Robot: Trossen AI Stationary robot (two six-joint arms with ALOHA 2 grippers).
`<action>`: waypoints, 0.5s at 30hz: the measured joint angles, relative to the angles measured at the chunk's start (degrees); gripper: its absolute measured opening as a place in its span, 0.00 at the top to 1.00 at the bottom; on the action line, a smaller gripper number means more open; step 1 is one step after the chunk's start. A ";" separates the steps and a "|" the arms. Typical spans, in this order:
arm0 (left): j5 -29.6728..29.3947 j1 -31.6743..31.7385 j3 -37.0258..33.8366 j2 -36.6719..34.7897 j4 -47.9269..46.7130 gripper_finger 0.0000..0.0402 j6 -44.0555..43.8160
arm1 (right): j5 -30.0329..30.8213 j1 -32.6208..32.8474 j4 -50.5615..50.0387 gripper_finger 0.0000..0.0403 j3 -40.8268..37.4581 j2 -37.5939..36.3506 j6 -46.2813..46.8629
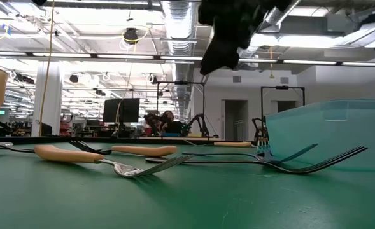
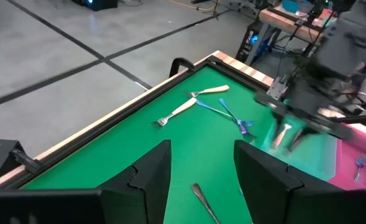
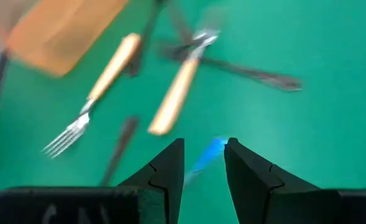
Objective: Sort silverware by color (type)
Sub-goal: Put the black fork into the orange bin
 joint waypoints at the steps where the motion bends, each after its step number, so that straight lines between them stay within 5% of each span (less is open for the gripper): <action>1: 0.00 0.00 0.00 0.00 -0.06 0.61 0.52 | -0.02 1.22 -1.32 0.66 1.00 0.72 0.00; 15: 2.57 0.00 0.00 0.00 -2.76 0.61 3.40 | 1.03 14.20 -10.21 0.66 14.29 15.20 18.44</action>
